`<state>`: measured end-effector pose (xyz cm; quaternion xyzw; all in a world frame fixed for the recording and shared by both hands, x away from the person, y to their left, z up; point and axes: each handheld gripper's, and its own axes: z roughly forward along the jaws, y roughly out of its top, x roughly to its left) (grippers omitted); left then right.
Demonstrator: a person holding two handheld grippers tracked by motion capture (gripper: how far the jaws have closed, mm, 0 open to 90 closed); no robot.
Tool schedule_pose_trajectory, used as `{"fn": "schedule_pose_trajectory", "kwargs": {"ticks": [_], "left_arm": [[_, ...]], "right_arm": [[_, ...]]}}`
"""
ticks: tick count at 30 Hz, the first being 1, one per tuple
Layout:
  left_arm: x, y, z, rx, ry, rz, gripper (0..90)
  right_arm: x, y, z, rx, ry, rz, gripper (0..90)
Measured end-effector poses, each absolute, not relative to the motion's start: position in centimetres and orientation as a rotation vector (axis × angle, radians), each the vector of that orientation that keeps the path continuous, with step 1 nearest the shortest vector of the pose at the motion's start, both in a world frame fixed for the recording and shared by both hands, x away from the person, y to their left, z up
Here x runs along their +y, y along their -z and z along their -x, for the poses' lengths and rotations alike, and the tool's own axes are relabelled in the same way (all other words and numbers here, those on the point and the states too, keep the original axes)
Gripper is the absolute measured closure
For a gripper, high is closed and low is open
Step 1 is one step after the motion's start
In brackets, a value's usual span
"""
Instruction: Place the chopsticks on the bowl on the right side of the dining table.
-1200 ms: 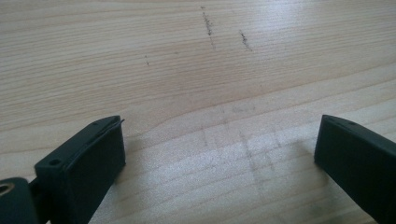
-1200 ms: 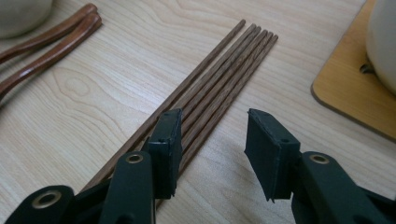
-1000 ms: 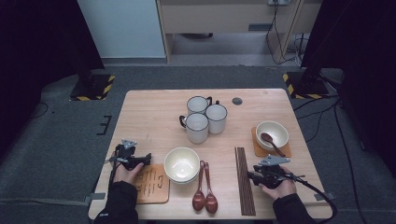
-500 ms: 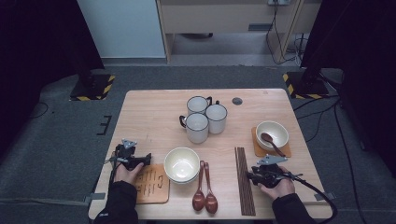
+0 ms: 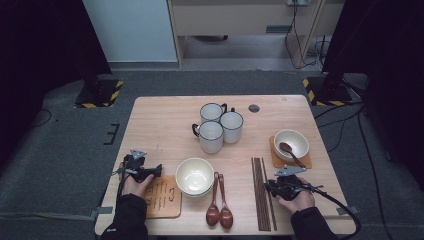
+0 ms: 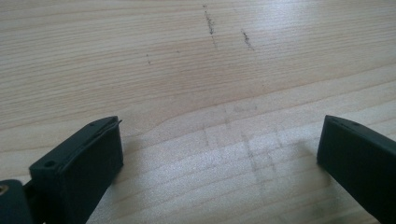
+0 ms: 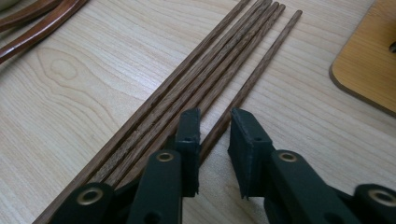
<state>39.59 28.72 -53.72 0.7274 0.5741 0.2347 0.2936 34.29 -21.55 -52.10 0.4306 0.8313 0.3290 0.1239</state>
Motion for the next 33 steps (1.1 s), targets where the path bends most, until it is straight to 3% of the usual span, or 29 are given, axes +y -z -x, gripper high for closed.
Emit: {"fn": "schedule_pose_trajectory", "kwargs": {"ticks": [8, 33], "left_arm": [[28.72, 53.72, -39.59, 1.529, -0.625, -1.937, 0.0], [28.72, 53.73, -39.59, 1.529, -0.624, -1.937, 0.0]], "right_arm": [[-21.83, 51.84, -34.39, 2.421, -0.92, -1.272, 81.4], [-22.55, 51.55, -35.06, 2.339, -0.8, -1.328, 85.2]]}}
